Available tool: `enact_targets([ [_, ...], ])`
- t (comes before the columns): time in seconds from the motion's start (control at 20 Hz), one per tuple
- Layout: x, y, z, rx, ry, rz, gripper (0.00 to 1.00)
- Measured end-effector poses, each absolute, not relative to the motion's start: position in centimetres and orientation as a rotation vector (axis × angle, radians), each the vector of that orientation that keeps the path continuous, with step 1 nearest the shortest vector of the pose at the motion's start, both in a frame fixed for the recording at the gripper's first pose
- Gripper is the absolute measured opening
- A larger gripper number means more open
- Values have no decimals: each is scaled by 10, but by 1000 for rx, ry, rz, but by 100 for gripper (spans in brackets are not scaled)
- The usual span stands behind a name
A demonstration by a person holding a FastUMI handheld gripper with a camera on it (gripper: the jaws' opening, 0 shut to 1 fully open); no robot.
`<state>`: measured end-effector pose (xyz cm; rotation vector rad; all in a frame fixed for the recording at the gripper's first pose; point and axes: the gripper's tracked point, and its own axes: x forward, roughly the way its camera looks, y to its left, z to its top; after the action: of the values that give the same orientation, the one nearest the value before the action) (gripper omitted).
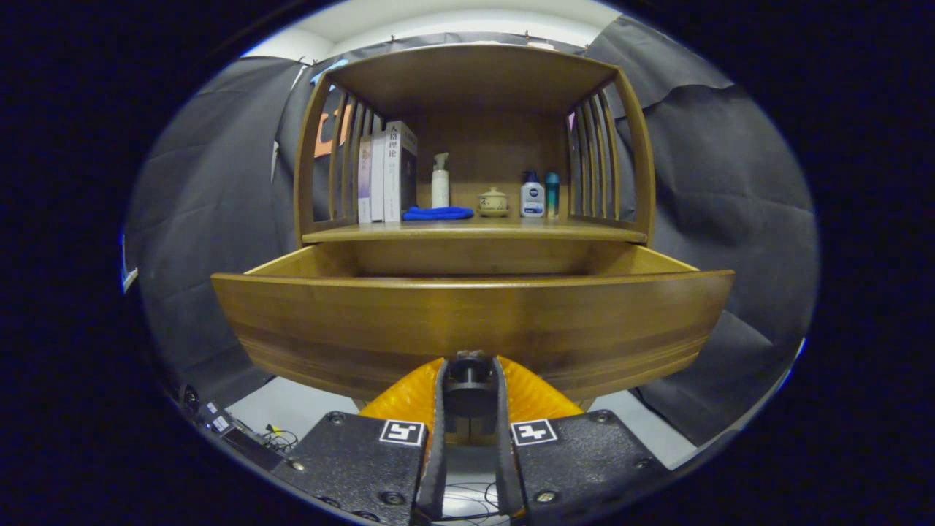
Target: Pull open the drawer, take out the items inside it, and place them on the countertop above the cabinet.
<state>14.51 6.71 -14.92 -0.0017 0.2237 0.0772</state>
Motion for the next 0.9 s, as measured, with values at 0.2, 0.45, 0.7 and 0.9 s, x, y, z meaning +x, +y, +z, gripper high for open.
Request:
enact_targets([
  [0.2,133,65,-154,-5,228,79,30],
  [0.45,128,63,-150,1,236,91,37],
  [0.7,101,41,-117,-56,154,60,82],
  [0.9,83,34,-64,-11,105,59,100],
])
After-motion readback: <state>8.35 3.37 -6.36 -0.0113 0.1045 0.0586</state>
